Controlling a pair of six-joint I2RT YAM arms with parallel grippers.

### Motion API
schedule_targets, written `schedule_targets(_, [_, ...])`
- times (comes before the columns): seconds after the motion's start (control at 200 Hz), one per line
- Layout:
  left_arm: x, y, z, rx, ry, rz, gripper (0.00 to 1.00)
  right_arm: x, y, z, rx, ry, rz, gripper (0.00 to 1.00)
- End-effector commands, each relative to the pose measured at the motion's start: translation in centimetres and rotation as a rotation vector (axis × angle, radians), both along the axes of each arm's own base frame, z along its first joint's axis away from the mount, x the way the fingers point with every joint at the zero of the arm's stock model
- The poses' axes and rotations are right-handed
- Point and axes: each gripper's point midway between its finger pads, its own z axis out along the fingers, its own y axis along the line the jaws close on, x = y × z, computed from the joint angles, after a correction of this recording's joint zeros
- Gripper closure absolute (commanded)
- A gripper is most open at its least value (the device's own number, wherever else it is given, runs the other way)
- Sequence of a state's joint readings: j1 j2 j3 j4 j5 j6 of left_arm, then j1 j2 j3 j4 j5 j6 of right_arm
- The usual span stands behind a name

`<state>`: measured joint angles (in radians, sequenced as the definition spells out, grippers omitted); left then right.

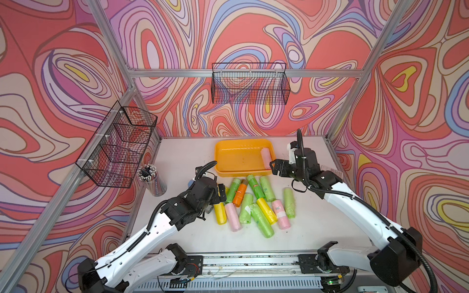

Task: Put the roll of trash bags into the storage box
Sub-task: Pick up the roll of trash bags from the center of the board.

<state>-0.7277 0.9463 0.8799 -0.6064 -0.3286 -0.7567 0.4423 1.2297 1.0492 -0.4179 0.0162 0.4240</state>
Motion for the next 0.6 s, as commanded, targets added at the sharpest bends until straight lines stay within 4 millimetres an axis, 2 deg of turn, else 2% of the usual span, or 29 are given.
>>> schedule_targets(0.0, [-0.2,1.2,-1.1,0.032,0.023,0.069,0.0,-1.1,0.3,-0.6,0.031,-0.031,0.034,0.02])
schedule_targets(0.29, [-0.1,2.4,-2.7,0.118,0.09,0.139,0.0,-2.9,0.5,-2.9,0.062,-0.025,0.083,0.02])
schedule_targets(0.596, [-0.8,4.6,-3.6,0.146,0.107,0.218,0.0,-3.4,1.2,-3.4,0.09,-0.018,0.125,0.02])
